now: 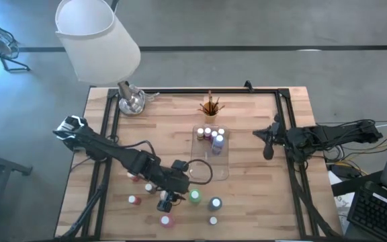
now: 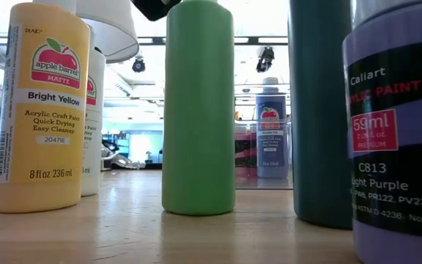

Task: Pick & Place Paint Supplies
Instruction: Put the large light green paint bottle into the transparent bin

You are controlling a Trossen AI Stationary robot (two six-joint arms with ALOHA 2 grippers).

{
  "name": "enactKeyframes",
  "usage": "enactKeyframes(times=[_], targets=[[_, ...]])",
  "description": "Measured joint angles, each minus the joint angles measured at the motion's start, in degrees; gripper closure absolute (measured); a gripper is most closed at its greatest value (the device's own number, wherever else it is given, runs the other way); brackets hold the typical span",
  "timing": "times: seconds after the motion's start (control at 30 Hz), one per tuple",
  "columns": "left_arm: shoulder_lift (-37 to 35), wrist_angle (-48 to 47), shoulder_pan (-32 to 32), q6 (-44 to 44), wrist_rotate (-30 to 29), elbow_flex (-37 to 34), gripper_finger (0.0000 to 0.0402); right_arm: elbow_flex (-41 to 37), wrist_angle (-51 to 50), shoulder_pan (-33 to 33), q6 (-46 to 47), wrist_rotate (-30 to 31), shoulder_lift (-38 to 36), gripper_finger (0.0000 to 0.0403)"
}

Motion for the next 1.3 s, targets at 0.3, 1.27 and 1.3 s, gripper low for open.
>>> enactKeyframes(times=[0.3, 1.27, 1.3], targets=[[0.00, 0.08, 0.82, 1.02, -0.15, 0.20, 0.0191, -0.04, 0.00, -0.02, -0.28, 9.19, 0.17, 0.0394], [0.09, -1.80, 2.80, 2.25, -2.27, 0.05, 0.0193, -0.09, 0.69, 0.00, 0.41, -0.82, 0.13, 0.0394], [0.07, -1.76, 2.80, 2.30, -2.27, 0.05, 0.0193, -0.09, 0.86, 0.00, -0.26, -3.44, 0.13, 0.0394]])
